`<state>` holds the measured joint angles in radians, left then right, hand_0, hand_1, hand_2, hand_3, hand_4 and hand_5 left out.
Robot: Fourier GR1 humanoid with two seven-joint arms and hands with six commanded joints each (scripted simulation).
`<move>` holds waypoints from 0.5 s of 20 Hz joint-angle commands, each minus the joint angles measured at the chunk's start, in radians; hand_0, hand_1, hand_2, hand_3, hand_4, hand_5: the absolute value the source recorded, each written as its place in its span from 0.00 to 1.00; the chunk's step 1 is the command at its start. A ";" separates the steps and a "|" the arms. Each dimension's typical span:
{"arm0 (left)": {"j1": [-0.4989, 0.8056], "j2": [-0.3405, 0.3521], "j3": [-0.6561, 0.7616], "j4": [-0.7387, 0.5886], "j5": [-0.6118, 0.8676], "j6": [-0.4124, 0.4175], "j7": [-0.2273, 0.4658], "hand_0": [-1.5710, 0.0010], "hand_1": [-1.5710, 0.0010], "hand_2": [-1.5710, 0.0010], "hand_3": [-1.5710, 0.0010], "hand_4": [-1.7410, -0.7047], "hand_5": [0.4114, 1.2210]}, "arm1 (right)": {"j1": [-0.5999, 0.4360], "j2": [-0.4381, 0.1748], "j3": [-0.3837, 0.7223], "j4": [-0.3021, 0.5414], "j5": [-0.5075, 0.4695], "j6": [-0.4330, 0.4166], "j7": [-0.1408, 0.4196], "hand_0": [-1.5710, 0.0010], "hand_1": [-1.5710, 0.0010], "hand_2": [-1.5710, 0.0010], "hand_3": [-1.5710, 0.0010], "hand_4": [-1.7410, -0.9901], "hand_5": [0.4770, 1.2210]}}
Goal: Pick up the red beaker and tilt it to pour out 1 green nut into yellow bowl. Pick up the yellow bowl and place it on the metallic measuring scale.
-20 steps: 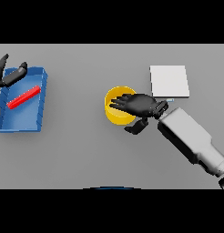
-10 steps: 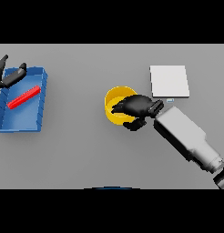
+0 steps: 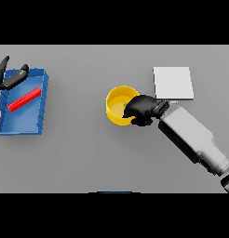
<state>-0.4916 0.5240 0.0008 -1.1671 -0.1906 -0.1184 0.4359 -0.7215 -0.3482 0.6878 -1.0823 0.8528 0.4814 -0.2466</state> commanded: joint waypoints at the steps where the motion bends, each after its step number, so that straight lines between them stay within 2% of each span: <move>1: -0.008 -0.007 0.000 0.007 0.000 0.007 0.001 1.00 1.00 1.00 1.00 0.92 0.37 | 0.001 -0.008 0.001 -0.005 0.000 -0.003 -0.005 0.08 0.08 0.15 0.25 0.06 0.96; 3: -0.008 0.001 0.009 0.014 0.007 -0.002 -0.008 1.00 1.00 1.00 1.00 0.92 0.36 | -0.004 -0.014 -0.004 -0.018 -0.010 -0.007 -0.014 0.05 0.05 0.13 0.24 0.04 0.98; 7: -0.006 0.005 0.001 0.007 -0.001 -0.004 -0.005 1.00 1.00 1.00 1.00 0.93 0.36 | -0.012 -0.040 -0.025 -0.080 -0.036 0.039 0.021 0.02 0.02 0.08 0.26 0.01 0.99; 10: 0.002 0.006 0.004 -0.015 0.011 -0.010 -0.004 1.00 1.00 1.00 1.00 0.93 0.36 | -0.012 -0.081 -0.051 -0.149 -0.060 0.088 0.049 0.01 0.01 0.05 0.27 0.01 0.99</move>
<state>-0.4892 0.5304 0.0051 -1.1820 -0.1797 -0.1281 0.4310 -0.7339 -0.4305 0.6365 -1.2313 0.7929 0.5702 -0.1997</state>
